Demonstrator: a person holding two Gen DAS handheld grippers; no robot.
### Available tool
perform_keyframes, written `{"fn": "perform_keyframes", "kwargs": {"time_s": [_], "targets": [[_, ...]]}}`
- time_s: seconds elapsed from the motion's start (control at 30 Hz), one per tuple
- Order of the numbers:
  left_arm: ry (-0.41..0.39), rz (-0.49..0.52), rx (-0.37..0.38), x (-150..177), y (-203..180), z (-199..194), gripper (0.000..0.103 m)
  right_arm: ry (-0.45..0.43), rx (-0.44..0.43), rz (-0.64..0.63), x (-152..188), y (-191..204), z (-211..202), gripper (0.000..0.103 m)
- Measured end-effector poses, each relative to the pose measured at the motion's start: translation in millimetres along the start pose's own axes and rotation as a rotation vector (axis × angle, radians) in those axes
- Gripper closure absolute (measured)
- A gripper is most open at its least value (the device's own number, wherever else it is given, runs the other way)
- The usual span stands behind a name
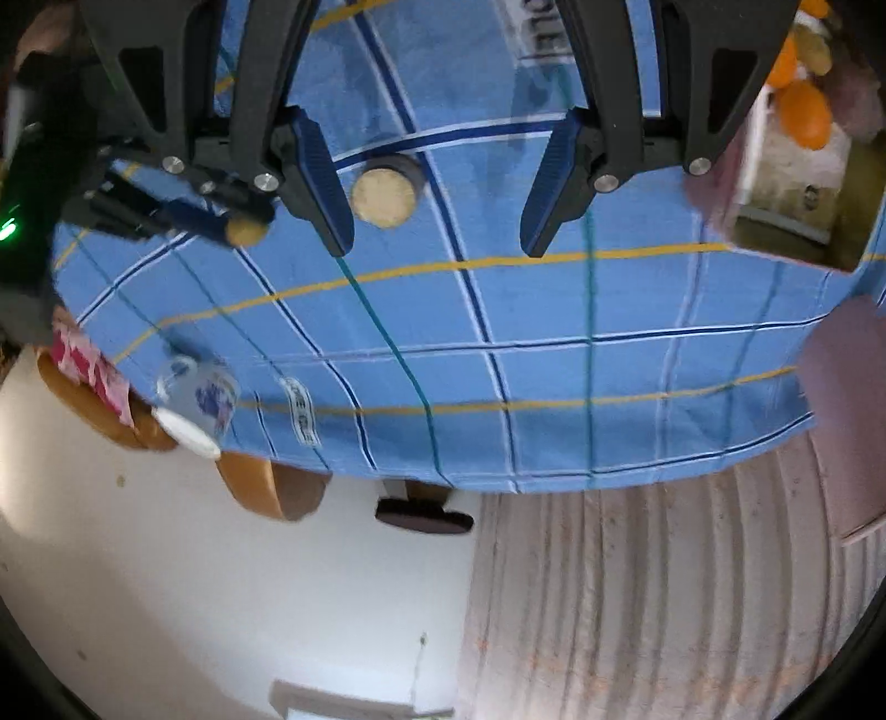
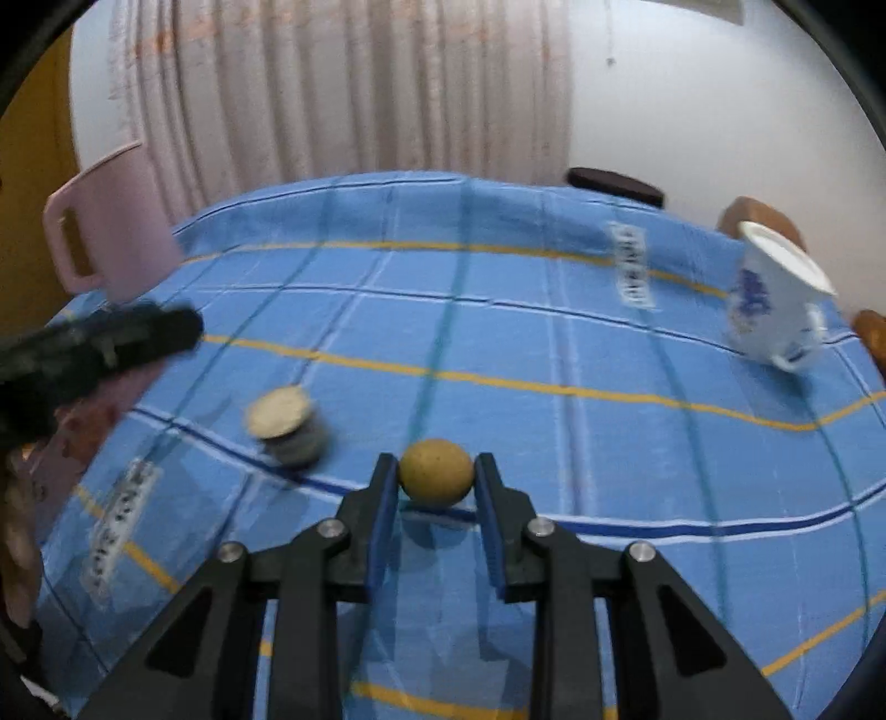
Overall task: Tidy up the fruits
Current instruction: 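Grasp the round cake with the left tool while the right grasps the small brown fruit, then lift the cake and small brown fruit off the table in both tools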
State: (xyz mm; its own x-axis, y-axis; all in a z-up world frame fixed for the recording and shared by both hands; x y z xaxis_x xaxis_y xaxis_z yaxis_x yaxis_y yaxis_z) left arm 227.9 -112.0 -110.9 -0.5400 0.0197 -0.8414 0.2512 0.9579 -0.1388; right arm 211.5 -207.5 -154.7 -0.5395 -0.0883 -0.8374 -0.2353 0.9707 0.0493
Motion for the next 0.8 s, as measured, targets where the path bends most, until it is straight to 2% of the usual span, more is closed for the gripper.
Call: {"fn": "perform_keyframes", "kwargs": {"time_s": [0.13, 0.27, 0.47, 0.53, 0.57, 0.6, 0.67, 0.8], "targets": [[0.051, 0.017, -0.003, 11.5, -8.2, 19.6, 0.039, -0.004, 0.0, 0.041, -0.5, -14.1, -2.4, 0.072], [0.086, 0.061, -0.017, 18.8, -13.0, 30.5, 0.039, 0.001, -0.013, 0.049, 0.4, -12.8, -1.9, 0.072], [0.142, 0.085, 0.006, 33.4, -19.3, 43.0, 0.039, 0.028, -0.037, 0.042, 2.5, -9.6, 7.3, 0.072], [0.152, 0.058, 0.012, 35.3, -14.1, 43.2, 0.045, 0.03, -0.045, 0.045, 3.5, -9.1, 7.9, 0.072], [0.15, 0.041, 0.03, 34.5, -14.0, 43.1, 0.056, 0.03, -0.05, 0.047, 3.9, -8.9, 8.0, 0.072], [0.147, 0.032, 0.053, 34.1, -15.6, 42.5, 0.062, 0.027, -0.053, 0.049, 4.2, -8.8, 7.4, 0.072], [0.145, 0.033, 0.068, 34.3, -18.8, 41.8, 0.067, 0.024, -0.057, 0.051, 4.3, -8.4, 6.3, 0.072], [0.123, 0.042, 0.063, 31.6, -21.6, 37.5, 0.068, 0.01, -0.058, 0.048, 2.8, -7.2, 3.5, 0.072]]}}
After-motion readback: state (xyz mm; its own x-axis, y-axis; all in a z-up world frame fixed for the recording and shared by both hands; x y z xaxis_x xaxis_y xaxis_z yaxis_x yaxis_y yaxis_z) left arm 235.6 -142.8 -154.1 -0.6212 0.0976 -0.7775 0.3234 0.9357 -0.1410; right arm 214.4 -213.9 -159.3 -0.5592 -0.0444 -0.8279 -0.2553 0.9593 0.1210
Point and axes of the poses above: each gripper's, at about its wrist camera, not at the fingertips, and z roughly the way its jaws point, y to its left, x to its underside, the point moved 10 cm from there along z, roughly the way its jaws point, and after that the axes turned 10 degrees about -y, right-handed, at the moved point
